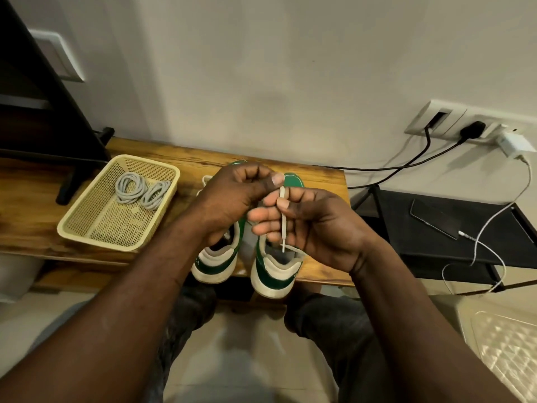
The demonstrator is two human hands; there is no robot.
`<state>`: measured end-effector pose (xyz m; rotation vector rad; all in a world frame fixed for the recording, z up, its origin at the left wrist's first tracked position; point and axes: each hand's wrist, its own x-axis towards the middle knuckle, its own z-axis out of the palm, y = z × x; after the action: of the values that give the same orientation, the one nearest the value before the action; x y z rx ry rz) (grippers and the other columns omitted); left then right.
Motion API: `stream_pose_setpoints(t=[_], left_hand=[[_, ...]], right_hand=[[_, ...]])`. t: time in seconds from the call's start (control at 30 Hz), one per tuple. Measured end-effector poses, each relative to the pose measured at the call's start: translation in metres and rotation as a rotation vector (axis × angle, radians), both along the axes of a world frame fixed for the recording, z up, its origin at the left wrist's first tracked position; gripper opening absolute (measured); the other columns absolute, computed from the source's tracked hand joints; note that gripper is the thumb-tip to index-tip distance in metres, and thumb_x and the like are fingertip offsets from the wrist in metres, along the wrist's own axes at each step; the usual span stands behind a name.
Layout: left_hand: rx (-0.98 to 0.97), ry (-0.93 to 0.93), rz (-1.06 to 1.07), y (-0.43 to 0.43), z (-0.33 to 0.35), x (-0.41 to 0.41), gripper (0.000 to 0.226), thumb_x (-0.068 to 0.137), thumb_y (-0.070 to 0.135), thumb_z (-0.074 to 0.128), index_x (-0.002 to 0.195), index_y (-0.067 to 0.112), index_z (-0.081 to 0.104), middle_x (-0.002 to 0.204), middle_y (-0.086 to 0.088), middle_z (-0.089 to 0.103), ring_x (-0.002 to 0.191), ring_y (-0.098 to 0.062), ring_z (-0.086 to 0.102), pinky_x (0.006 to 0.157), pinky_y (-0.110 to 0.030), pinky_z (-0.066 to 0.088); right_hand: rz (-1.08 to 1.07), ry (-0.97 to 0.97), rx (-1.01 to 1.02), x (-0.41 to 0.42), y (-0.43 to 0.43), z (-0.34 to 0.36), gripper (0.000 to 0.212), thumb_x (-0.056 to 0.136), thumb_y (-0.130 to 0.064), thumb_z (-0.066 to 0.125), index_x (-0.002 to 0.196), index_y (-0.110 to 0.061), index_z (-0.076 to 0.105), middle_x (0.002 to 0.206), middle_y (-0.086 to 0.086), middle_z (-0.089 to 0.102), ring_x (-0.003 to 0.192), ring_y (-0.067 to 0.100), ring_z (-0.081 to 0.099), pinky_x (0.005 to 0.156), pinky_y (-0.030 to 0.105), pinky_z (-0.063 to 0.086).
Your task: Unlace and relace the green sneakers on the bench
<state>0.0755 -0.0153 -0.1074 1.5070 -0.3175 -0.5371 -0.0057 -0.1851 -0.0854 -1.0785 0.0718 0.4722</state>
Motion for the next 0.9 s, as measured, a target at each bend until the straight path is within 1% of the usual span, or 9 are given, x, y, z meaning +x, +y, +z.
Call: stream_pose_setpoints(t=[0.1,0.2,0.3,0.4,0.5,0.67,0.73,0.8,0.9], left_hand=[[-0.108,0.027,0.014,-0.005,0.000,-0.006,0.014,0.101,0.006,0.059,0.103,0.009,0.072,0.091,-0.010,0.069,0.083,-0.021,0.065,0.069,-0.028,0.058],[-0.188,-0.038,0.032,-0.011,-0.001,-0.011,0.023,0.092,0.007,0.058,0.112,0.002,0.069,0.101,-0.024,0.069,0.091,-0.029,0.065,0.073,-0.033,0.060],[-0.242,-0.103,-0.013,-0.015,0.002,-0.014,0.024,0.089,0.010,0.062,0.111,0.011,0.073,0.107,-0.011,0.075,0.097,-0.025,0.071,0.080,-0.033,0.062],[-0.136,-0.257,-0.010,-0.018,0.000,-0.015,0.027,0.087,0.017,0.069,0.113,0.021,0.077,0.112,-0.001,0.076,0.109,-0.027,0.071,0.095,-0.045,0.059],[-0.024,-0.408,0.063,-0.023,0.000,-0.018,0.023,0.087,0.015,0.066,0.104,0.025,0.079,0.104,0.010,0.073,0.106,-0.017,0.069,0.095,-0.044,0.057],[0.057,-0.423,0.046,-0.026,0.000,-0.021,0.015,0.091,0.024,0.067,0.098,0.022,0.080,0.102,0.003,0.075,0.101,-0.016,0.071,0.093,-0.044,0.058],[0.083,-0.351,0.009,-0.025,-0.002,-0.021,0.023,0.086,0.023,0.063,0.103,0.021,0.080,0.102,-0.002,0.077,0.101,-0.022,0.073,0.093,-0.047,0.059],[0.106,-0.251,-0.024,-0.026,-0.004,-0.022,0.033,0.091,0.010,0.058,0.111,0.023,0.080,0.103,-0.003,0.080,0.100,-0.022,0.075,0.092,-0.047,0.061],[0.241,-0.208,-0.038,-0.031,-0.008,-0.024,0.032,0.099,0.005,0.060,0.091,0.029,0.079,0.085,-0.003,0.079,0.071,-0.015,0.068,0.074,-0.036,0.056]], right_hand=[[-0.023,-0.050,0.148,0.004,-0.002,0.005,0.028,0.099,-0.008,0.050,0.117,-0.002,0.071,0.112,0.018,0.077,0.097,0.027,0.078,0.083,0.032,0.064],[0.001,-0.079,0.281,0.002,-0.006,0.007,0.034,0.100,-0.008,0.049,0.125,-0.001,0.072,0.115,0.015,0.077,0.102,0.026,0.077,0.084,0.031,0.063],[0.005,-0.100,0.363,-0.004,-0.012,0.006,0.036,0.102,-0.009,0.048,0.127,-0.003,0.072,0.115,0.013,0.078,0.104,0.026,0.077,0.087,0.032,0.063],[-0.021,-0.107,0.415,-0.010,-0.017,0.005,0.035,0.103,-0.010,0.048,0.129,-0.003,0.071,0.115,0.012,0.078,0.106,0.026,0.077,0.088,0.031,0.063],[0.016,-0.092,0.361,-0.015,-0.019,0.004,0.035,0.101,-0.011,0.056,0.131,-0.001,0.069,0.111,0.012,0.078,0.103,0.025,0.077,0.085,0.030,0.063],[0.078,-0.071,0.251,-0.021,-0.011,0.004,0.033,0.101,-0.011,0.051,0.123,0.001,0.072,0.102,0.015,0.077,0.093,0.027,0.078,0.077,0.029,0.063],[-0.010,-0.082,0.199,-0.019,-0.011,0.006,0.030,0.101,-0.011,0.051,0.115,-0.002,0.076,0.101,0.016,0.077,0.089,0.025,0.079,0.075,0.028,0.064],[-0.150,-0.098,0.144,-0.014,-0.014,0.008,0.030,0.100,-0.011,0.050,0.111,-0.003,0.077,0.102,0.016,0.078,0.086,0.023,0.078,0.073,0.027,0.063],[-0.354,-0.149,0.082,-0.004,-0.017,0.006,0.029,0.105,-0.009,0.045,0.118,-0.002,0.070,0.108,0.015,0.078,0.095,0.024,0.078,0.078,0.028,0.063]])
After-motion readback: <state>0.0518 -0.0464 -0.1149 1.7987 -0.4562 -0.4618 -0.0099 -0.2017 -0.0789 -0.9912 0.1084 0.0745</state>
